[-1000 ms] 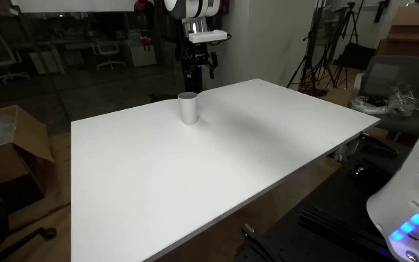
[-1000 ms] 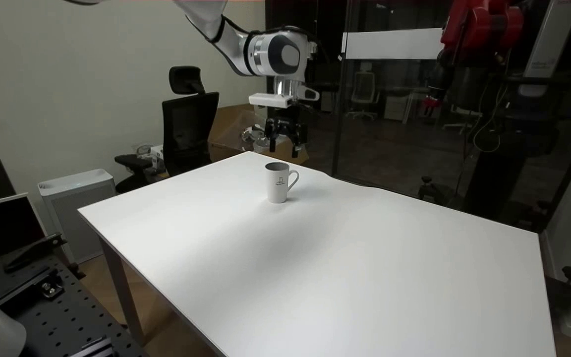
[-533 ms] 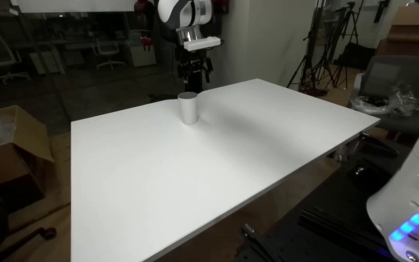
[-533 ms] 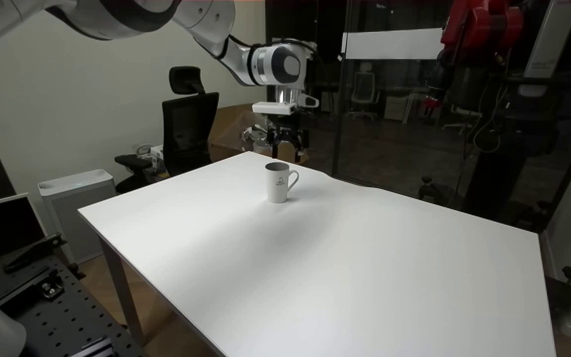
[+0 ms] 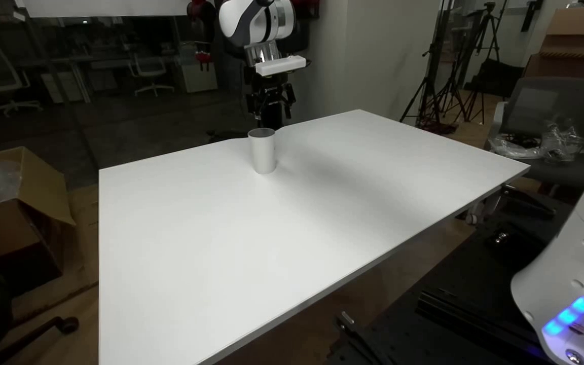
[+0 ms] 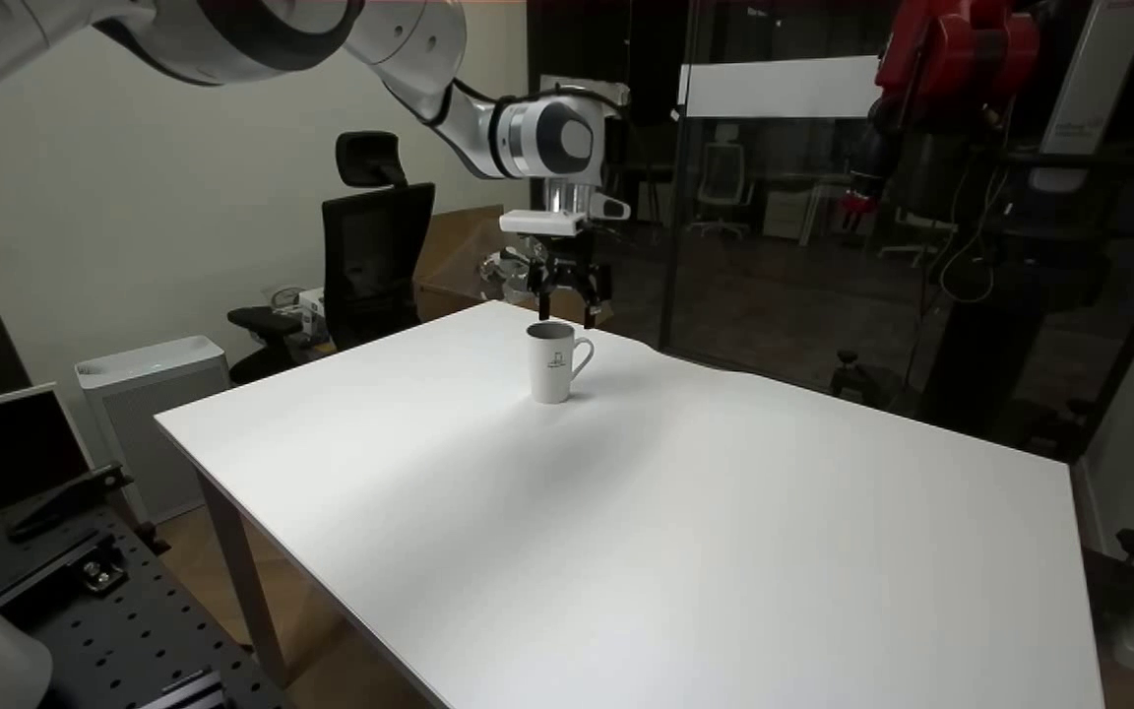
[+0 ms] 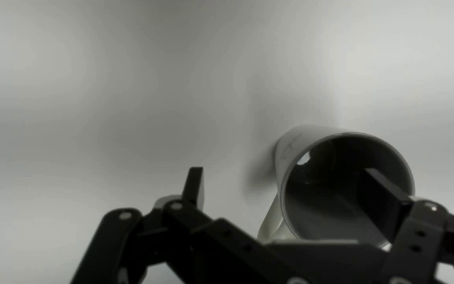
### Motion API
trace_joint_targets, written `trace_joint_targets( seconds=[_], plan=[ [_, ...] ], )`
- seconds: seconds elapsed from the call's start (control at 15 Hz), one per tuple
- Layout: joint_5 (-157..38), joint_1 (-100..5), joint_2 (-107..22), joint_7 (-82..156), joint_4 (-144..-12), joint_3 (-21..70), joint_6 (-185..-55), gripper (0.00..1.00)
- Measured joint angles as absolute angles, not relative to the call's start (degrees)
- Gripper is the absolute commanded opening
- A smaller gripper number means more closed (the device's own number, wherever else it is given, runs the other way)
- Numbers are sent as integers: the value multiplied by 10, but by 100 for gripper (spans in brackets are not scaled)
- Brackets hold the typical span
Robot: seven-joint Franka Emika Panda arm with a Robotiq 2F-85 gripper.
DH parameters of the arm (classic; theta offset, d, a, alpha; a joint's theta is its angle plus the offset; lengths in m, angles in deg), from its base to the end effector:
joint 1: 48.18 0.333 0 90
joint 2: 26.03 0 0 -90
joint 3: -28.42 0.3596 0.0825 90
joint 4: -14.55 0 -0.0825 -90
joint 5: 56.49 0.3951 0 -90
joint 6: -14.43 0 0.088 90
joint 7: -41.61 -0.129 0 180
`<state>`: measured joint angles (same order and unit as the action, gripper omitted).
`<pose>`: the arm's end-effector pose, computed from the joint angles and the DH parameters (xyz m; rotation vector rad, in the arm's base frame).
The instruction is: Move the cup towards you
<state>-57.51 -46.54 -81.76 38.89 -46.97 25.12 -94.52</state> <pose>0.8012 -0.0101 0.2202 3.0659 -0.0732 -0.2194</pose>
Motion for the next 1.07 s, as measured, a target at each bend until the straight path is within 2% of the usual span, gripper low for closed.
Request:
trace_joint_targets(
  seconds=[0.47, 0.53, 0.67, 1.07],
  plan=[
    [-581, -465, -842, 389, -469, 251, -970, 100],
    [-582, -466, -845, 389, -468, 251, -971, 79],
    [-582, -468, -851, 390, -467, 251, -972, 68],
    [-582, -472, -862, 390, -458, 251, -975, 25]
  ],
)
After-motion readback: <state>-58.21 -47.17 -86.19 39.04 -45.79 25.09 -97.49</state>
